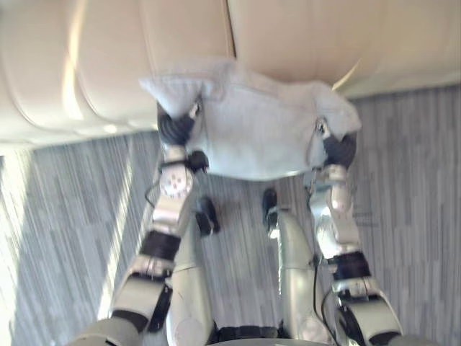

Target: Pick up cushions and gather them together orderly.

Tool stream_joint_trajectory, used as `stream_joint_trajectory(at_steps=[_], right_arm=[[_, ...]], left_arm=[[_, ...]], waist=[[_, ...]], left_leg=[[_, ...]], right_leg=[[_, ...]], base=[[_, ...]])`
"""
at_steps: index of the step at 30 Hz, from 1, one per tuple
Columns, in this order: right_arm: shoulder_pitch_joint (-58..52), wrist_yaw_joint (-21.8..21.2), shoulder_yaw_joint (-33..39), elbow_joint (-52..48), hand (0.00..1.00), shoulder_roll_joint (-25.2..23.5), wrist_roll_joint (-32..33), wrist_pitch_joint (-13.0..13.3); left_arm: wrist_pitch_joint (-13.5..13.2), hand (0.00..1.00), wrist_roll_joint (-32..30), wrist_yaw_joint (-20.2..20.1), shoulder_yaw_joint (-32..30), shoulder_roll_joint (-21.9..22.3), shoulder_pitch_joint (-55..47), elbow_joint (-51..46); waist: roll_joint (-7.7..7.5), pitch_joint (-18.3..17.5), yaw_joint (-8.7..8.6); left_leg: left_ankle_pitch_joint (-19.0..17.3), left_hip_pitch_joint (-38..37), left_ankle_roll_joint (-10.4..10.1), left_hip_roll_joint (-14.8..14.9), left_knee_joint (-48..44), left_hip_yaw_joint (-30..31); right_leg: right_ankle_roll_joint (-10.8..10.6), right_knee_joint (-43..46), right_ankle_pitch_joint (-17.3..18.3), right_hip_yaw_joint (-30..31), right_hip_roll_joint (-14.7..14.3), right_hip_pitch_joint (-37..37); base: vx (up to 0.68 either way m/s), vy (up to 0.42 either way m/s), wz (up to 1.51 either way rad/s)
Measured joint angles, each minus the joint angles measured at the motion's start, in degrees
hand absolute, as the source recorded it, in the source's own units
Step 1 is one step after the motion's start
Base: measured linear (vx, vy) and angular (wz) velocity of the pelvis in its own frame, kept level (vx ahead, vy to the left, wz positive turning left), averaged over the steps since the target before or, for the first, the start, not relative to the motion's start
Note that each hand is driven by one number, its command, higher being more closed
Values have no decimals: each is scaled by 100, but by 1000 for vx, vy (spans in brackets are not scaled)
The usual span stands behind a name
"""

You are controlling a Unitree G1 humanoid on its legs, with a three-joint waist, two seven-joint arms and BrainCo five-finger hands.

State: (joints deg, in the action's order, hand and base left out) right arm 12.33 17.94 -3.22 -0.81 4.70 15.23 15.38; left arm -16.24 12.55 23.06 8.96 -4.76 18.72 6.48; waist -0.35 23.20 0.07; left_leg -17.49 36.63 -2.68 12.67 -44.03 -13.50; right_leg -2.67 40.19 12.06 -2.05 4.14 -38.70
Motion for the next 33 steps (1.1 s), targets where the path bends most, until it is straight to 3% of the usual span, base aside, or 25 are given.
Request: stream_joint_trajectory(at_steps=[5, 8, 12, 15, 18, 19, 20, 22, 23, 24, 26, 27, 28, 29, 30, 31, 33], right_arm=[[-937, -332, -253, -644, 100, 9, -464, 140], [-1041, -575, -272, -598, 100, 74, -466, 152], [-1053, -689, -437, -436, 100, 219, -468, 123], [-1028, -692, -448, -346, 100, 293, -534, 121], [-1014, -686, -452, 5, 100, 332, -691, 98], [-1013, -686, -465, 22, 100, 348, -718, 68], [-1013, -687, -477, 75, 100, 374, -812, 54], [-941, -687, -490, 161, 100, 424, -885, 51], [-892, -687, -549, 206, 100, 510, -886, 14], [-909, -689, -602, 219, 100, 600, -886, -37], [-955, -689, -599, 218, 100, 679, -886, -64], [-1033, -690, -589, 219, 100, 742, -883, -73], [-1053, -690, -565, 222, 100, 905, -881, -117], [-1053, -690, -538, 222, 100, 956, -881, -148], [-1053, -692, -502, 221, 100, 947, -883, -163], [-1054, -701, -319, 222, 100, 943, -883, -214], [-1055, -700, -184, 220, 100, 980, -882, -251]], left_arm=[[-69, 100, 19, -127, 206, 49, -1325, -320], [-79, 100, 19, -315, 258, 9, -1803, -465], [-76, 100, 17, -419, 277, -9, -2153, -532], [-60, 100, 16, -421, 345, -29, -2253, -608], [-16, 100, 2, -426, 474, -185, -2344, -608], [-12, 100, -24, -426, 473, -239, -2349, -608], [-6, 100, -87, -425, 472, -270, -2356, -623], [-7, 100, -98, -422, 453, -291, -2354, -697], [-8, 100, -98, -422, 460, -317, -2352, -730], [18, 100, -98, -422, 468, -389, -2352, -724], [28, 100, -99, -422, 520, -444, -2353, -721], [29, 100, -101, -423, 668, -496, -2353, -699], [54, 100, -106, -437, 745, -376, -2363, -640], [75, 100, -115, -471, 763, -320, -2360, -629], [76, 100, -123, -494, 766, -310, -2345, -613], [79, 100, -122, -593, 785, -247, -2212, -472], [87, 100, -117, -699, 827, -141, -2085, -232]], waist=[[3, -854, -17], [44, -1048, -30], [56, -1114, -80], [58, -1114, -74], [44, -1105, -117], [30, -1100, -123], [57, -1119, -166], [34, -1148, -180], [30, -1150, -216], [25, -1149, -266], [-18, -1173, -297], [-53, -1200, -390], [209, -1234, -415], [282, -1276, -424], [281, -1276, -428], [287, -1278, -391], [287, -1270, -323]], left_leg=[[198, -1089, -34, -282, 1035, -58], [415, -1556, -31, -416, 1636, -62], [450, -2030, -27, -561, 2002, -46], [323, -2249, 83, -615, 2001, -50], [24, -2727, 186, -683, 1891, -36], [-138, -2929, 363, -782, 1893, -20], [-206, -3045, 452, -798, 1901, -7], [-270, -3053, 458, -795, 1911, 28], [-285, -3070, 431, -792, 2017, 90], [-306, -3158, 360, -789, 2159, 162], [-355, -3260, 184, -829, 2206, 256], [-459, -3411, -59, -881, 2183, 455], [-462, -3457, -225, -709, 2186, 582], [-304, -3374, -538, -622, 2045, 729], [-211, -3263, -700, -572, 1823, 800], [200, -2745, -1033, -412, 745, 915], [546, -2240, -870, -59, -549, 612]], right_leg=[[-61, -931, -87, -104, 95, 1077], [-78, -1613, -328, -135, 102, 1606], [-97, -1925, -392, -197, 148, 2087], [-130, -1504, -369, -160, 211, 2084], [-144, -151, -360, -97, 354, 1897], [-48, 423, -448, -92, 504, 1730], [129, 642, -311, -116, 563, 1583], [55, 338, -73, -217, 555, 1356], [10, -396, -143, -235, 460, 1178], [-95, -1537, -538, -174, 327, 1137], [-156, -2321, -952, -20, 223, 1207], [-107, -2579, -1779, 246, 202, 1336], [-5, -2312, -1711, 110, 77, 1321], [95, -2164, -1549, -3, 27, 1299], [151, -2102, -1489, -49, 20, 1298], [295, -2058, -1350, -234, 8, 1429], [369, -2317, -1230, -348, -27, 1917]], base=[[197, 12, 9], [161, 15, 9], [127, 47, 5], [70, 70, -3], [39, 60, 2], [67, 59, 7], [73, 49, 6], [115, -1, 9], [207, -56, 25], [288, -108, 27], [255, -113, 41], [423, -206, 65], [520, -227, 65], [445, -177, 36], [419, -174, 34], [397, -185, 30], [391, -158, 26]])
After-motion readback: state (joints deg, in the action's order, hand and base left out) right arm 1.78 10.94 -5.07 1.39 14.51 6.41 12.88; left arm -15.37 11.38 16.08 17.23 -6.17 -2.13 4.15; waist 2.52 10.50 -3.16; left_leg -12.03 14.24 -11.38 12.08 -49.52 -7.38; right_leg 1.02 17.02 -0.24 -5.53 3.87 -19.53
